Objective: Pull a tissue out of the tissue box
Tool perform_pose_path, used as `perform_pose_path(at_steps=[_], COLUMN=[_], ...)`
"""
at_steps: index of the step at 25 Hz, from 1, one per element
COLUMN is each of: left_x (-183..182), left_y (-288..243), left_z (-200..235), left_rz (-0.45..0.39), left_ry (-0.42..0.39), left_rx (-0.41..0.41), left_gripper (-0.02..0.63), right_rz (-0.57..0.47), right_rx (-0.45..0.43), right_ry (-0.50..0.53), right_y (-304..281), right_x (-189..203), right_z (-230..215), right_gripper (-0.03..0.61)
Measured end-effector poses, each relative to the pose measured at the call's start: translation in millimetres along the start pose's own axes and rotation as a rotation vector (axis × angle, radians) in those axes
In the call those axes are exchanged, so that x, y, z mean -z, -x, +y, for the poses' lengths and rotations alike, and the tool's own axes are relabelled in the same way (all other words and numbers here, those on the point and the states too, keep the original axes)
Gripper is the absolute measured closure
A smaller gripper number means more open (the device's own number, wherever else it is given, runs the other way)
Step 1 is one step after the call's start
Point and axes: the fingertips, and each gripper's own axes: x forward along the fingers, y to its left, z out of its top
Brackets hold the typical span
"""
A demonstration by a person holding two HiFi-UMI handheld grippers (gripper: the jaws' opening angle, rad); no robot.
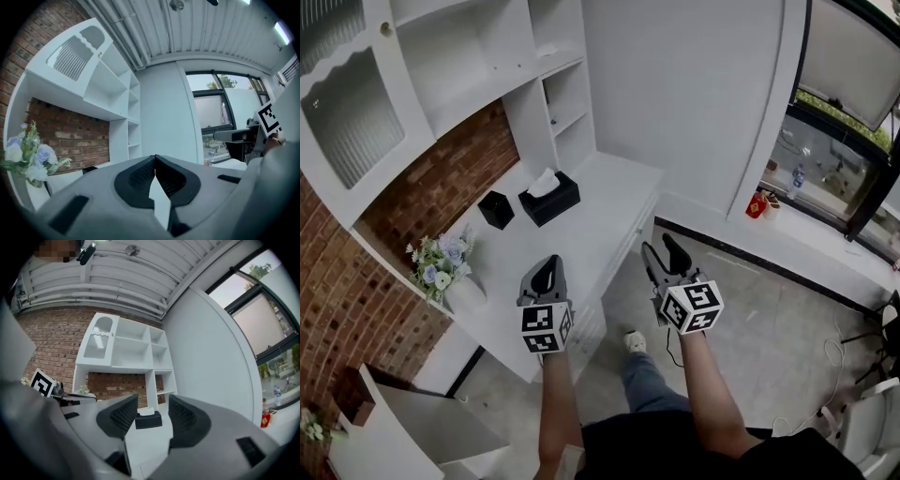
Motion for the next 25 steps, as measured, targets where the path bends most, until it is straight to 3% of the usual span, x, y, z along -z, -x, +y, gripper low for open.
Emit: perform_pose_path(at_steps=[6,16,25], left_x=[13,28,52], left_y=[-80,-199,-231], left_z=[47,149,182], left_rz=[0.051,0.076,0.131], left_ry=[0.003,0.054,0.091], left_rx=[-0.080,-0.306,-0.401], left_gripper=[0.604,0.604,0.604], right_rz=[0.047,0.166,0.254], right_rx=[-0.107,-0.347,-0.473], right_ry=[-0.035,-0.010,-0.006], right_y=[-122,-325,-402], right_x=[21,68,102], right_z=[-25,-40,-24], right_gripper=[0.393,0.393,0.393])
